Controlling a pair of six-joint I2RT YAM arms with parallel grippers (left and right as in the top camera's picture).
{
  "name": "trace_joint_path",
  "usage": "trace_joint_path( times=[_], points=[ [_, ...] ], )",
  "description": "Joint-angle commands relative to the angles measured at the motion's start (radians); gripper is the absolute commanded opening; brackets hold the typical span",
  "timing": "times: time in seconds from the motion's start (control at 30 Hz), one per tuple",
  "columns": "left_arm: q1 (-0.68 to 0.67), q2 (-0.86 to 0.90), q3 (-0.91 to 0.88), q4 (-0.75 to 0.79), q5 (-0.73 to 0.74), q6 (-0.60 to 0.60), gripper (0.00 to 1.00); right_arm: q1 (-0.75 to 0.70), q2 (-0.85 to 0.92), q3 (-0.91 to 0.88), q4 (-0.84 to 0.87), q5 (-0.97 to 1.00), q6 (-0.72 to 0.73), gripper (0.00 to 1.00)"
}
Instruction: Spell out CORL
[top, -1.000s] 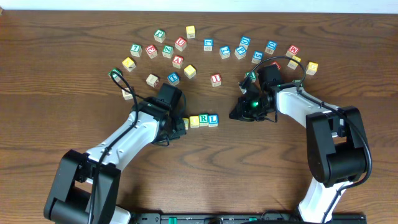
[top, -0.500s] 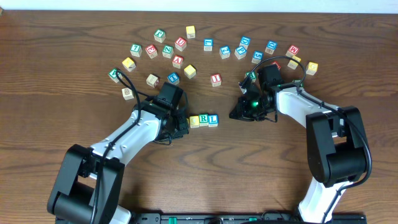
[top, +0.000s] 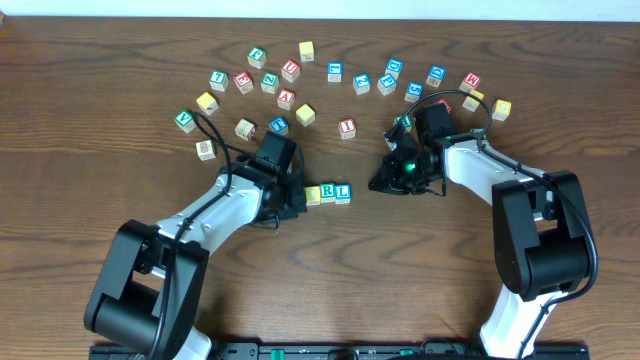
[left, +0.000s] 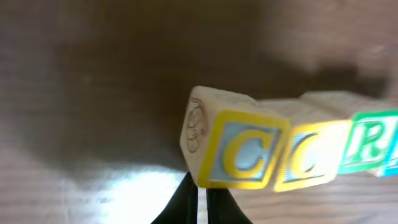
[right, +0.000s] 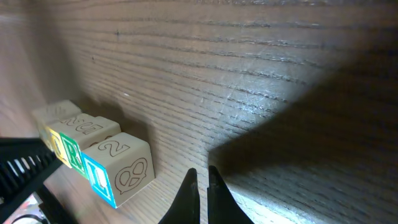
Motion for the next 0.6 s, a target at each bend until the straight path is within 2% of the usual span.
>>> trace_joint_path(
  times=[0.0, 0.37, 0.57],
  points=[
    [-0.002, 0.011, 0.018, 0.022, 0.010, 0.017, 0.08, 0.008, 0.006, -0.007, 0.002, -0.002, 0.010, 0.01],
    [-0.002, 0.010, 0.019, 0.020, 0.018, 0.018, 0.08, 0.008, 0.006, -0.007, 0.002, 0.000, 0.011, 0.01],
    [-0.001, -0.049, 0.036, -0.005, 0.035, 0.072, 0.07, 0.008, 0.004, -0.007, -0.005, 0.001, 0.029, 0.01]
  ],
)
